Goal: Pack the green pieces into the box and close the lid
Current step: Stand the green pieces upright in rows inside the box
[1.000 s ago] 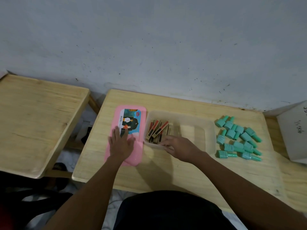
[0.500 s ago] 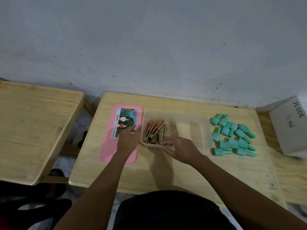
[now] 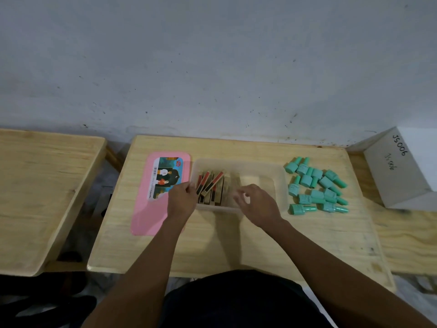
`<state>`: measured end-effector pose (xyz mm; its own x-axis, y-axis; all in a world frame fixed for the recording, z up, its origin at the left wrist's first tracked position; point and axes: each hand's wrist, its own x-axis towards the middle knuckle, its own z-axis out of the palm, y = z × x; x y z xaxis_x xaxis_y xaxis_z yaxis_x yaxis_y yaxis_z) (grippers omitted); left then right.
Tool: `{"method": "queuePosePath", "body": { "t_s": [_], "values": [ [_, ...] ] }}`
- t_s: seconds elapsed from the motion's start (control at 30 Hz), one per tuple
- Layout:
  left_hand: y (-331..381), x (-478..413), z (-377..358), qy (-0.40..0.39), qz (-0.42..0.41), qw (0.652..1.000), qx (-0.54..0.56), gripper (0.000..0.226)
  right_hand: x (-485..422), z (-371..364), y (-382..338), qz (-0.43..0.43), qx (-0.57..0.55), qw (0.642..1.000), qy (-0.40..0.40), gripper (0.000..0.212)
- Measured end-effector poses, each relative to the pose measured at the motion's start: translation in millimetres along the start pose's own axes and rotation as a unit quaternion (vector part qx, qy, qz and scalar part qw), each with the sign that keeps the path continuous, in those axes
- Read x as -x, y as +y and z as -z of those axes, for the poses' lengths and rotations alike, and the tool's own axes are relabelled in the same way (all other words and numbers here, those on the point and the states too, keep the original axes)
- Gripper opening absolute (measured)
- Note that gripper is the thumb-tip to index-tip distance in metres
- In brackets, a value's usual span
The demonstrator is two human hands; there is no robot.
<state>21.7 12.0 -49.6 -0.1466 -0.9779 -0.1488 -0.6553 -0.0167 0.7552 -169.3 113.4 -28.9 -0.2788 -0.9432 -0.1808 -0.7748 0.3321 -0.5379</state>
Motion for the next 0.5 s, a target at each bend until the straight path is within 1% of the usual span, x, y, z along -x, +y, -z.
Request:
{"method": "queuePosePath", "body": {
  "t_s": [0.03, 0.07, 0.13, 0.2, 0.33, 0.43, 0.5],
  "values": [
    [0, 0, -1, 0.001, 0.003, 1.000, 0.002, 0.041, -5, 2, 4, -0.052, 0.005, 0.999, -0.012, 0.044],
    [1, 0, -1, 0.002, 0.006, 1.000, 0.006, 0.041, -11, 3, 7, -0.094, 0.017, 0.994, -0.047, 0.049],
    [3, 0, -2, 0.004, 0.018, 1.000, 0.010, 0.041, -23, 2, 5, -0.123, 0.019, 0.985, -0.116, 0.053],
    [5, 1, -1, 0.002, 0.028, 1.000, 0.009, 0.041, -31, 0, -3, -0.122, -0.010, 0.983, -0.137, 0.050],
    [9, 3, 1, 0.002, 0.037, 0.999, 0.009, 0.040, -39, -11, -12, -0.095, -0.055, 0.985, -0.134, 0.037],
    [8, 2, 0, 0.005, 0.040, 0.999, 0.016, 0.039, -44, -12, -10, -0.076, -0.016, 0.985, -0.151, 0.040],
    [6, 2, -2, 0.011, 0.043, 0.999, 0.013, 0.039, -43, -6, -6, -0.079, 0.002, 0.988, -0.134, 0.042]
  ]
}}
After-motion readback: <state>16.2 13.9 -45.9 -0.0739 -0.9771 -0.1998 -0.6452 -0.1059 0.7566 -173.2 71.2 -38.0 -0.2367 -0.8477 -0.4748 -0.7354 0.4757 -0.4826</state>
